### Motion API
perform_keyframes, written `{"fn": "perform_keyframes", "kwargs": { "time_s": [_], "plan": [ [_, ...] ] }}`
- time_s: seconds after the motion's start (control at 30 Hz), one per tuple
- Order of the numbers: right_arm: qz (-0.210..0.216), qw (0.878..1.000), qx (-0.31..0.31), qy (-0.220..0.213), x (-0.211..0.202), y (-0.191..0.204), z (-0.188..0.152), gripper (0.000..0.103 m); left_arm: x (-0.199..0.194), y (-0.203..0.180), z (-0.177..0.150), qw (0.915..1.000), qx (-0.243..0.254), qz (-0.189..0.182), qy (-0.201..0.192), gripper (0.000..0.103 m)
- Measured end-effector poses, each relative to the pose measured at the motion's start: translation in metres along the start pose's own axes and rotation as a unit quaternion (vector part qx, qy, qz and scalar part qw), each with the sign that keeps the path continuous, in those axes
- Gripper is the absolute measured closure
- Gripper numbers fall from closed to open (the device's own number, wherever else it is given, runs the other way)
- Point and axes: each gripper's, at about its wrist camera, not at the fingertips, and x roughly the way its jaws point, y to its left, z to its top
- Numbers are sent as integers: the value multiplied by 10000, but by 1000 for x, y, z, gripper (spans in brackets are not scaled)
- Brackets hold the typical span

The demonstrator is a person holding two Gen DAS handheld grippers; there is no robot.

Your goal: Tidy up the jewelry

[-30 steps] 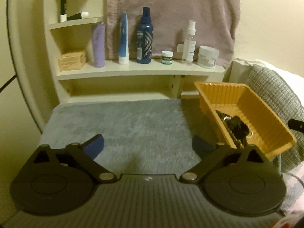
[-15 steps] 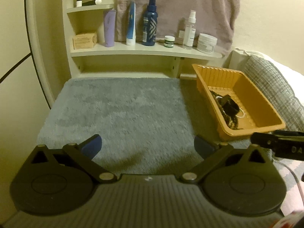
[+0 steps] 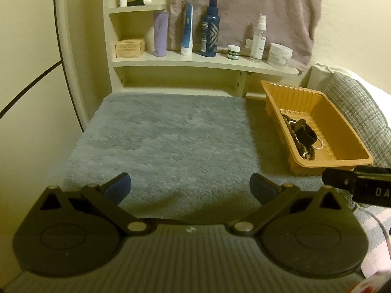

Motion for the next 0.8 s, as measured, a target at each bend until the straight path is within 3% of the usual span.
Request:
{"fn": "perform_keyframes", "kwargs": {
  "time_s": [0.8],
  "plan": [
    [51,10000,-21,-21,0,3,-1,28,-3,-3,-2,10000,-11,-37,-22,0]
  ]
}}
